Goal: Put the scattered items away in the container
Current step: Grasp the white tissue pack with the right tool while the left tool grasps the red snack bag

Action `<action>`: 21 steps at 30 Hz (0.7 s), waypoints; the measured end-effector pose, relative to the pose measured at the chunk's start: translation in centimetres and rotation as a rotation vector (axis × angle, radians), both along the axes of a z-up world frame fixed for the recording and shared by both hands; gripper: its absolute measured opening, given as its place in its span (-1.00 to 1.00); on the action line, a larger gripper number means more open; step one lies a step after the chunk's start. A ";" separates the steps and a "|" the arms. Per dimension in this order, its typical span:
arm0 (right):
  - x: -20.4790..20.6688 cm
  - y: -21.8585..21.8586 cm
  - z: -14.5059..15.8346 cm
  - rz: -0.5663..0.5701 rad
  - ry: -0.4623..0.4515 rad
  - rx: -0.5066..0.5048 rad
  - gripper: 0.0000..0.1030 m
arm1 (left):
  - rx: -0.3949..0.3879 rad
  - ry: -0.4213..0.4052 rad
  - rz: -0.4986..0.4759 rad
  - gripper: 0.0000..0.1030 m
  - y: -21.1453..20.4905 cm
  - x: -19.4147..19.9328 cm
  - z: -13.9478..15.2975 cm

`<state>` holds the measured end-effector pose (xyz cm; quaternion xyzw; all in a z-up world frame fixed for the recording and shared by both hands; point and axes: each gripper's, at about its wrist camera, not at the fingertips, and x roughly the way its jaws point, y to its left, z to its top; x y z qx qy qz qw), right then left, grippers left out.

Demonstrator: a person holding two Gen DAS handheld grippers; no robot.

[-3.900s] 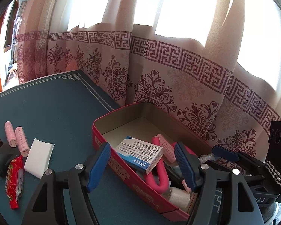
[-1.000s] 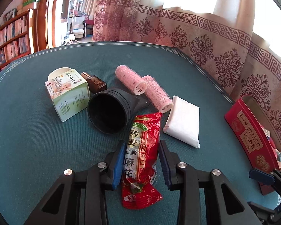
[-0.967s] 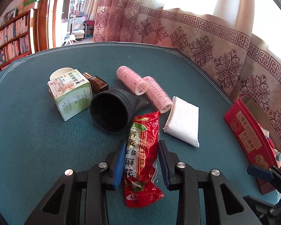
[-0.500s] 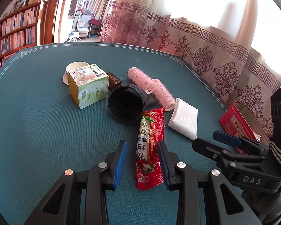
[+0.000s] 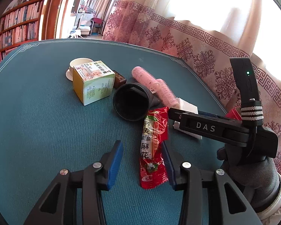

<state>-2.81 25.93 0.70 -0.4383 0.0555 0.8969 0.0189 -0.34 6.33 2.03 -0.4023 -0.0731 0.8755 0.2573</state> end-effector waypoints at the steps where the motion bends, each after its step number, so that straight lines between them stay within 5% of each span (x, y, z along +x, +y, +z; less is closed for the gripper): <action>1: 0.0 -0.2 0.0 0.012 0.002 0.025 0.53 | 0.001 -0.001 0.000 -0.15 0.0 0.0 0.0; 4: 0.6 -0.6 -0.2 0.044 0.008 0.079 0.45 | 0.003 -0.003 -0.002 -0.15 0.0 0.0 -0.1; 8: 1.7 -0.1 -0.1 0.058 0.020 0.102 0.03 | -0.005 -0.003 -0.003 -0.05 0.3 0.0 -0.1; 10: 2.5 0.0 -0.1 0.059 0.021 0.111 0.00 | -0.024 -0.007 -0.002 0.12 0.5 0.1 -0.2; 21: 7.3 0.3 1.6 0.084 0.096 -0.030 0.00 | -0.111 -0.002 -0.084 0.01 3.3 -0.4 -0.4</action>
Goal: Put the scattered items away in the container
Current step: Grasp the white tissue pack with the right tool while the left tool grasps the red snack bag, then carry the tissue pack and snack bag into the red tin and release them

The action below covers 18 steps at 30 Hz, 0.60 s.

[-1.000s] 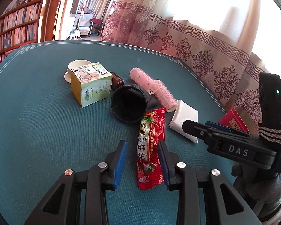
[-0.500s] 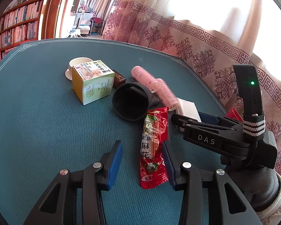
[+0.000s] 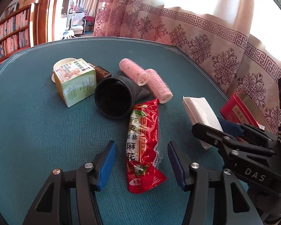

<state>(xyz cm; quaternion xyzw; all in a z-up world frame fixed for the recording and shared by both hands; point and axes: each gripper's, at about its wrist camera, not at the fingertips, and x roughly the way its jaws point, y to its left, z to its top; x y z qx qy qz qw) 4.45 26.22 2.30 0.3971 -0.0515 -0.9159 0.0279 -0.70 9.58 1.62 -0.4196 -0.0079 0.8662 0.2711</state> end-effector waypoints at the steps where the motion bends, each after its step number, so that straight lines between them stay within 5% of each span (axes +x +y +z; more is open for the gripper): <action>1: 0.4 0.0 0.4 0.001 0.011 -0.012 0.00 | -0.015 0.006 -0.010 -0.29 0.3 -0.2 -0.1; 18: 7.9 4.6 5.4 -0.080 0.159 -0.107 0.00 | -0.011 0.085 -0.013 -0.41 1.5 2.5 2.9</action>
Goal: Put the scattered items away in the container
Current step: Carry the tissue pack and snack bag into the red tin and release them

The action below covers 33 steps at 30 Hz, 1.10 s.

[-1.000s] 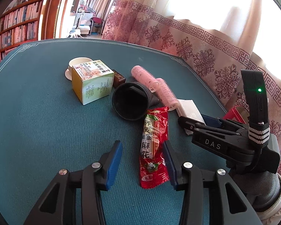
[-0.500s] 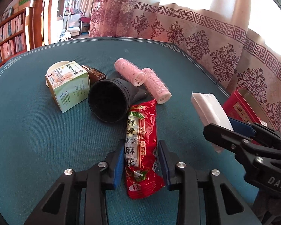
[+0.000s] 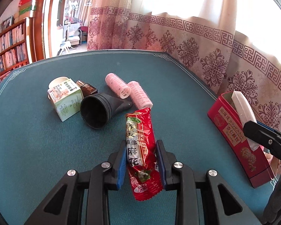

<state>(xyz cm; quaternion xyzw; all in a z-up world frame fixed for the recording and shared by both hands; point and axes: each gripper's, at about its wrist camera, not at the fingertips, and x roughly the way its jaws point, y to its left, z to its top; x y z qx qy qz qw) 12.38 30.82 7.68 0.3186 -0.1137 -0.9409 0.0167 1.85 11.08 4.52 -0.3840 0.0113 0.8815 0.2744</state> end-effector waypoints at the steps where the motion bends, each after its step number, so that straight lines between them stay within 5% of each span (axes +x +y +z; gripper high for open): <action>1: 0.4 0.4 0.2 -0.010 0.009 -0.003 0.00 | 0.005 0.007 -0.002 -0.41 0.1 0.2 0.4; 18: 8.3 10.7 0.7 -0.283 0.045 0.006 0.00 | 0.051 0.094 -0.175 -0.41 7.1 4.7 5.5; 33: 11.2 13.8 -0.2 -0.326 0.036 -0.014 0.00 | 0.062 0.108 -0.345 -0.41 15.5 7.4 7.2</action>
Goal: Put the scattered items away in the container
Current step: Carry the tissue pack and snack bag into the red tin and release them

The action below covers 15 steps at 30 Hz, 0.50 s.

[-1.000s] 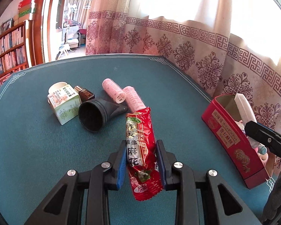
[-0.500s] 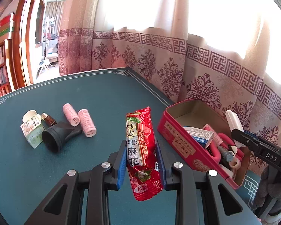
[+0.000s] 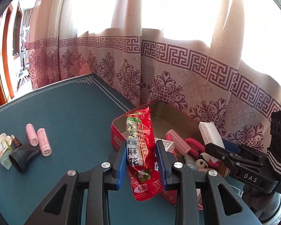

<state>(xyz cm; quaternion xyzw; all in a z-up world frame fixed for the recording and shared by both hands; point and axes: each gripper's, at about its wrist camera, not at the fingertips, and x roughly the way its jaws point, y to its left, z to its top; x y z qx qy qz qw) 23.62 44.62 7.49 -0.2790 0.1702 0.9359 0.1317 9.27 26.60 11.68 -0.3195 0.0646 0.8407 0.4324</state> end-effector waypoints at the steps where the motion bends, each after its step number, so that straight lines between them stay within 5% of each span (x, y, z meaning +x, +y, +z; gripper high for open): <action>1: 0.1 0.1 0.0 -0.001 0.001 -0.002 0.00 | 0.002 -0.001 -0.007 -0.41 0.5 0.0 0.0; 15: -0.1 1.0 -0.8 -0.019 -0.018 -0.015 0.04 | 0.044 -0.042 -0.026 -0.38 2.6 -0.8 -0.3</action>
